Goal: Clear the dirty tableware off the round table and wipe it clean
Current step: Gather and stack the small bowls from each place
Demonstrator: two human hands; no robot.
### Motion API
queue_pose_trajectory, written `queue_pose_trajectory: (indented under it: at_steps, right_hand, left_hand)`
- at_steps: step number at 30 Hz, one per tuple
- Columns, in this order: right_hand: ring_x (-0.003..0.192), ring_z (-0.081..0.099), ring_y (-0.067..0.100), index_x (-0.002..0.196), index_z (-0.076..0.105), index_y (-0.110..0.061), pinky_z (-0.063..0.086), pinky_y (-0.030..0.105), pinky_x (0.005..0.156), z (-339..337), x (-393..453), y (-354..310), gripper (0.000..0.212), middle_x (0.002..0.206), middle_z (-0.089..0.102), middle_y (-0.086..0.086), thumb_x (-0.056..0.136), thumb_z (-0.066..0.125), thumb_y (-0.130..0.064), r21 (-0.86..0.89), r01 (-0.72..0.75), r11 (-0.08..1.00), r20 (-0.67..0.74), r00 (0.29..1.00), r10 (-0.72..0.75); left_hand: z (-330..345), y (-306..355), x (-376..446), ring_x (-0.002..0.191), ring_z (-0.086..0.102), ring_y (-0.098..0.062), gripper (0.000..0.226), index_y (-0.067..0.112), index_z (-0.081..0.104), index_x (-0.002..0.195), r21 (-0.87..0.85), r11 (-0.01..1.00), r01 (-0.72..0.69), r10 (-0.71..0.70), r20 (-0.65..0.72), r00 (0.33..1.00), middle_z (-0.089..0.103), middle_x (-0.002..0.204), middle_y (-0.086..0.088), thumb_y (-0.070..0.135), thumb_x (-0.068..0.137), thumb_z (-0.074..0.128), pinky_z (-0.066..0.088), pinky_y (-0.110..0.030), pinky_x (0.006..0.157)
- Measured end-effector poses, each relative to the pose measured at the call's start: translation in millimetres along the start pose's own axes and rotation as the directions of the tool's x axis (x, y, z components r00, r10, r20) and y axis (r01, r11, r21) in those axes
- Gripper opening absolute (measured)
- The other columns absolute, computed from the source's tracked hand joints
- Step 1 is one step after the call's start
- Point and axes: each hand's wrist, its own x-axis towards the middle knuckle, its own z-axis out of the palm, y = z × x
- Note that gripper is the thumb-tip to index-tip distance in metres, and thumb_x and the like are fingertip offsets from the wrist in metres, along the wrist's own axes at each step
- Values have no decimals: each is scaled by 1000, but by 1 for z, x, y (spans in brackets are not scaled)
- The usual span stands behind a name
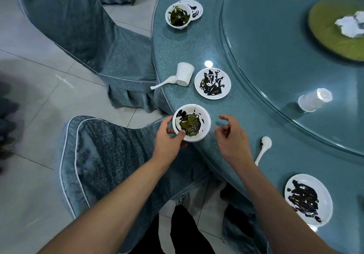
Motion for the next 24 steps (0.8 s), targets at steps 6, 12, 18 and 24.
queue_pose_trajectory:
  at_steps: [6,12,18,24]
  right_hand:
    - [70,58,5,122,57,-31,41,24,65,-6,-14,13,32,75,59,-9,93,62,-20,8,-62,998,-9,998,62]
    - [77,60,11,123,53,-36,48,33,74,-7,-24,20,32,81,61,-8,95,61,-23,2,-78,997,29,997,78]
    - [76,61,11,123,55,-33,48,32,74,-3,-29,9,31,81,62,-8,95,60,-21,37,-58,998,33,998,57]
    - [71,59,10,120,56,-32,46,30,69,17,-36,-24,28,76,60,-8,95,60,-20,87,-14,996,95,995,6]
  left_hand:
    - [8,7,2,110,60,-22,58,38,59,125,228,968,-105,131,-100,986,64,117,0,5,77,63,60,-38,86]
    - [0,13,2,105,61,-13,60,50,59,115,317,935,-162,195,-74,978,65,117,4,4,76,65,54,-42,97]
    - [-27,25,-20,94,62,-16,60,49,61,123,328,921,-209,236,-43,971,62,113,3,18,72,62,60,-49,84]
    - [-83,55,-67,81,60,-7,61,43,64,125,293,910,-292,336,-111,935,62,115,9,0,80,67,56,-32,78]
